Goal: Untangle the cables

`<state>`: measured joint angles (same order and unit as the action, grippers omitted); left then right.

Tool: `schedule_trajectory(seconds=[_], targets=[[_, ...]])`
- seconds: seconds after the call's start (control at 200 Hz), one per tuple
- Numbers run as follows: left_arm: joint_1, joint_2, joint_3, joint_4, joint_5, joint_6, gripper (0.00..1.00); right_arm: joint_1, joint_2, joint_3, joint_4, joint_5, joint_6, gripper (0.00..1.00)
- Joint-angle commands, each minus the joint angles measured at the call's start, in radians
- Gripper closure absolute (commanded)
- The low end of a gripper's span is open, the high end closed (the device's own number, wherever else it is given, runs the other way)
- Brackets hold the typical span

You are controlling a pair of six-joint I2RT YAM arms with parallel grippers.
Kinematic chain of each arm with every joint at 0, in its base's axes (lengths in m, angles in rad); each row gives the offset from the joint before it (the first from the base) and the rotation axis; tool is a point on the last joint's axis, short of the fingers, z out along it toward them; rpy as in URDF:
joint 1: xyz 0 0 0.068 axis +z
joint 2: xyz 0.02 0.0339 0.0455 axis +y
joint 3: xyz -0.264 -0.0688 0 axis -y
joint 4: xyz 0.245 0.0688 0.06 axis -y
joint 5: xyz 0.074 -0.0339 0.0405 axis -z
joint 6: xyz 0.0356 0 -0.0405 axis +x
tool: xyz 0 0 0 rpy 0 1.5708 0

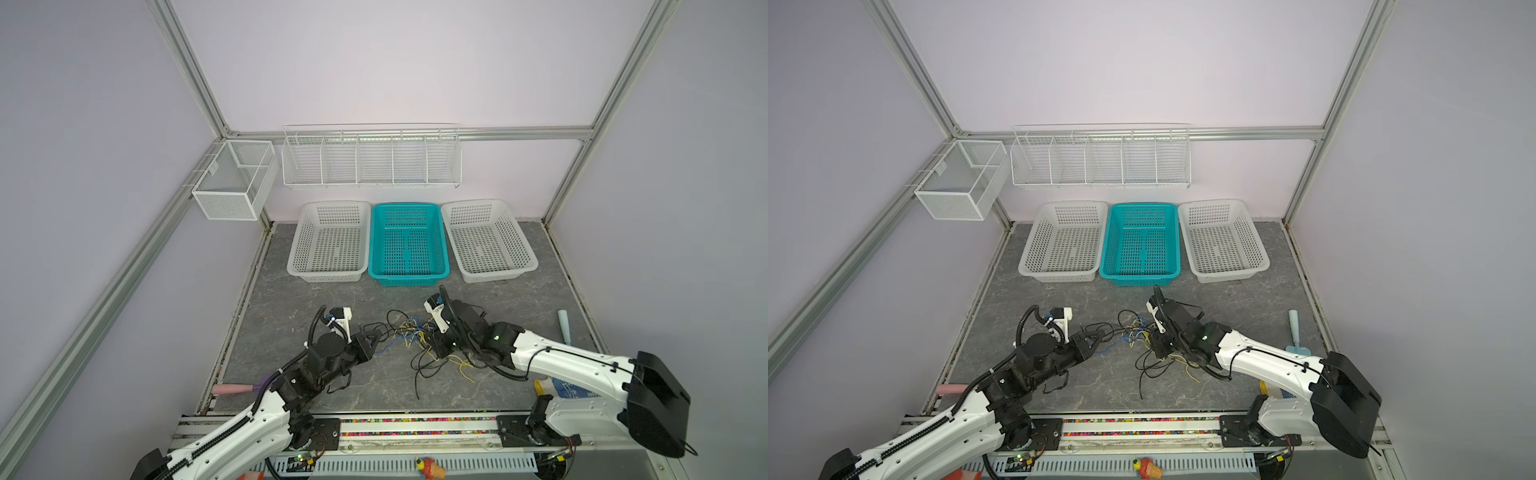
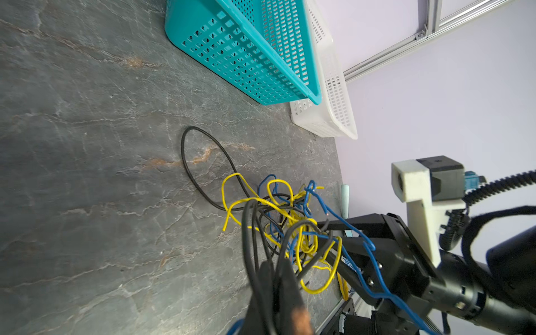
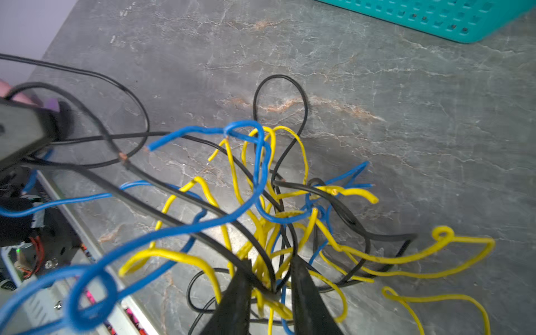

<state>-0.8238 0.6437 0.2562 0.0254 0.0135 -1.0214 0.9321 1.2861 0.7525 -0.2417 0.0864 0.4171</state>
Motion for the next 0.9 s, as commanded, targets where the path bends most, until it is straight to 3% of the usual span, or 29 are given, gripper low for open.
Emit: schedule_trajectory(seconds=[0.0,0.1,0.15,0.335,0.455,0.705,0.895], targets=[[0.005,0.005,0.002,0.026,0.025,-0.015,1.00,0.005,0.031,0.022,0.046,0.086,-0.001,0.79],[0.005,0.002,-0.003,0.020,0.027,-0.013,1.00,0.005,0.057,0.027,0.062,0.082,0.000,0.93],[0.005,-0.003,-0.005,0.014,0.026,-0.014,0.98,0.006,0.055,0.028,0.065,0.076,0.002,0.94],[0.005,-0.031,-0.016,0.010,0.027,-0.029,0.54,0.013,-0.055,0.033,0.067,0.030,-0.001,0.94],[0.004,-0.026,-0.022,0.071,0.066,-0.053,0.40,0.014,-0.145,0.062,0.050,0.006,-0.002,0.94],[-0.067,0.076,0.052,0.137,0.089,-0.087,0.30,0.015,-0.187,0.157,0.017,-0.098,-0.015,0.94],[-0.129,0.138,0.104,0.151,0.053,-0.078,0.27,0.015,-0.169,0.177,-0.037,0.000,-0.007,0.94]])
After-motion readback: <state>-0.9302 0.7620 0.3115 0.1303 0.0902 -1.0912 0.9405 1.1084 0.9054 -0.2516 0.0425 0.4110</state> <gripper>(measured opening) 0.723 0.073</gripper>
